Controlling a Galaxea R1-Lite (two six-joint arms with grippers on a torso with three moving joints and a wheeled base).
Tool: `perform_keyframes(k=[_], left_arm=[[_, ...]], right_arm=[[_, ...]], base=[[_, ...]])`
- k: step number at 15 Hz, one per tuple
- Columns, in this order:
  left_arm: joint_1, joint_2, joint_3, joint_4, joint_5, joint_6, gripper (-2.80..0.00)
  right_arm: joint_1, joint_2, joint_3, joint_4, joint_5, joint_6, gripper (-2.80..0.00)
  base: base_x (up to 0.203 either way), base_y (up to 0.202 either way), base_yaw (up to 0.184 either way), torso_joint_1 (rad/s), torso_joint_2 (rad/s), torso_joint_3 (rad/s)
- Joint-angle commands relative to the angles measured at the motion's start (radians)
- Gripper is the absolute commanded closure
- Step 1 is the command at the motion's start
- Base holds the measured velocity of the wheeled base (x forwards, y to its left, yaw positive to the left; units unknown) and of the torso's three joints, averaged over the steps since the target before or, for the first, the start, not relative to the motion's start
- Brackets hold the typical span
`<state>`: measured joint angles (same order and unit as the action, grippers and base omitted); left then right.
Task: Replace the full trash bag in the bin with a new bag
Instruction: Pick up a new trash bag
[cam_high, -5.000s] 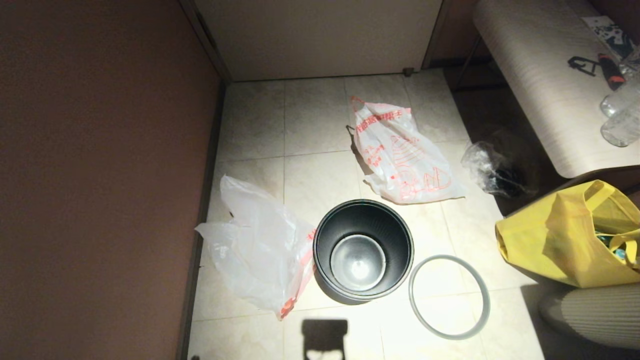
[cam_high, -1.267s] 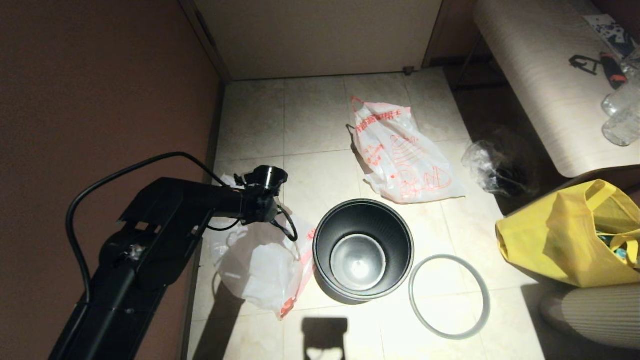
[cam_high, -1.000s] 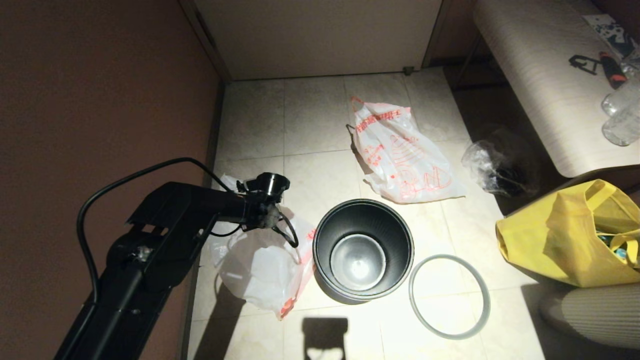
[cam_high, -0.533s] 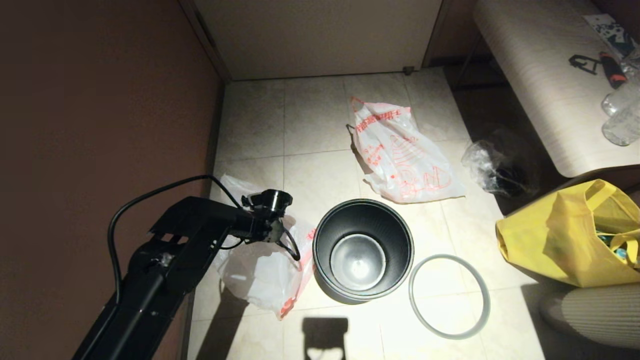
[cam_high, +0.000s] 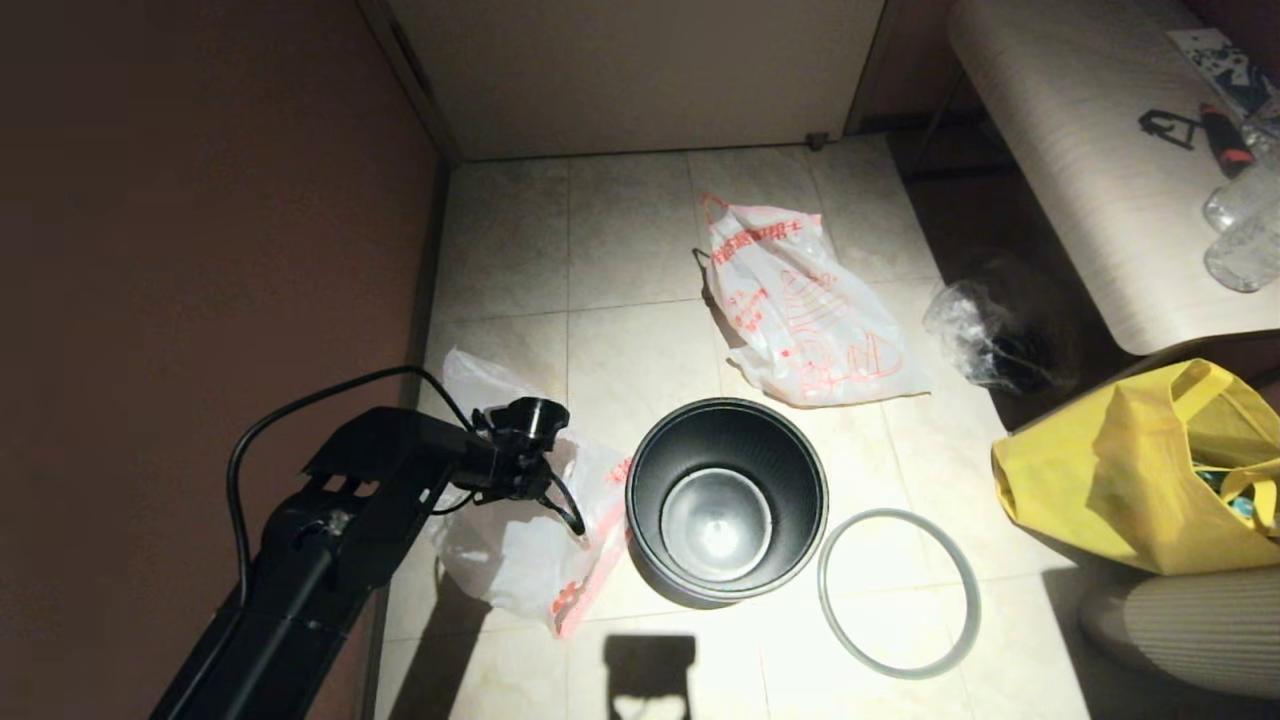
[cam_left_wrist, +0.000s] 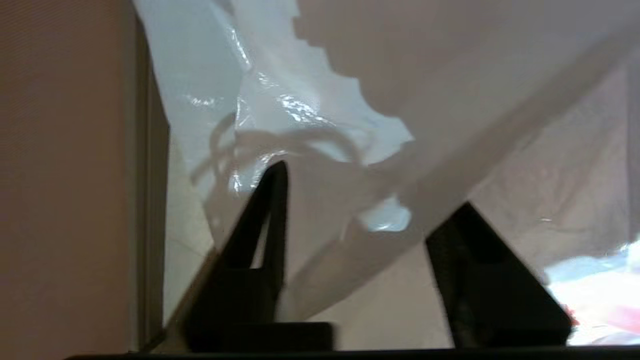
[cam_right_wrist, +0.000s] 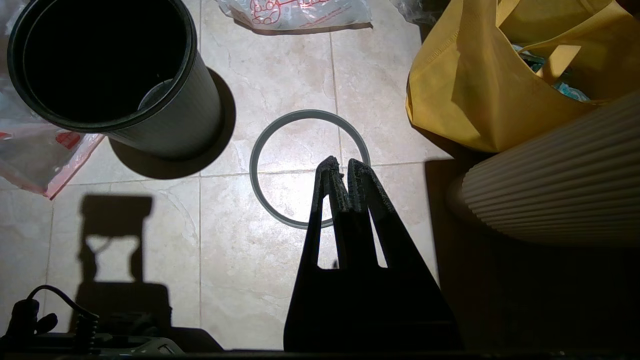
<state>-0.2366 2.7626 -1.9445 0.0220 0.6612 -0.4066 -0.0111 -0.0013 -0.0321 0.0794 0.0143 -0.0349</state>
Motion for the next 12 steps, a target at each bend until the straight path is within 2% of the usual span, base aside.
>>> perform_keyframes(k=[1, 2, 4, 7, 12], left_arm=[[0.0, -0.003, 0.017, 0.009, 0.021, -0.01, 0.0], [-0.001, -0.015, 0.038, 0.017, 0.023, -0.008, 0.0], [-0.015, -0.063, 0.099, 0.11, 0.024, -0.028, 0.0], [-0.044, -0.201, 0.205, 0.235, 0.024, -0.144, 0.0], [-0.111, -0.561, 0.508, 0.42, 0.023, -0.227, 0.0]], right_arm=[[0.0, 0.0, 0.0, 0.001, 0.001, 0.0, 0.0], [0.0, 0.0, 0.0, 0.0, 0.0, 0.0, 0.0], [0.0, 0.0, 0.0, 0.001, 0.0, 0.0, 0.0], [0.0, 0.0, 0.0, 0.0, 0.001, 0.0, 0.0], [-0.001, 0.0, 0.0, 0.0, 0.0, 0.0, 0.0]], base=[[0.0, 0.0, 0.0, 0.0, 0.0, 0.0], [0.0, 0.0, 0.0, 0.0, 0.0, 0.0], [0.0, 0.0, 0.0, 0.0, 0.0, 0.0], [0.0, 0.0, 0.0, 0.0, 0.0, 0.0], [0.0, 0.0, 0.0, 0.0, 0.0, 0.0]])
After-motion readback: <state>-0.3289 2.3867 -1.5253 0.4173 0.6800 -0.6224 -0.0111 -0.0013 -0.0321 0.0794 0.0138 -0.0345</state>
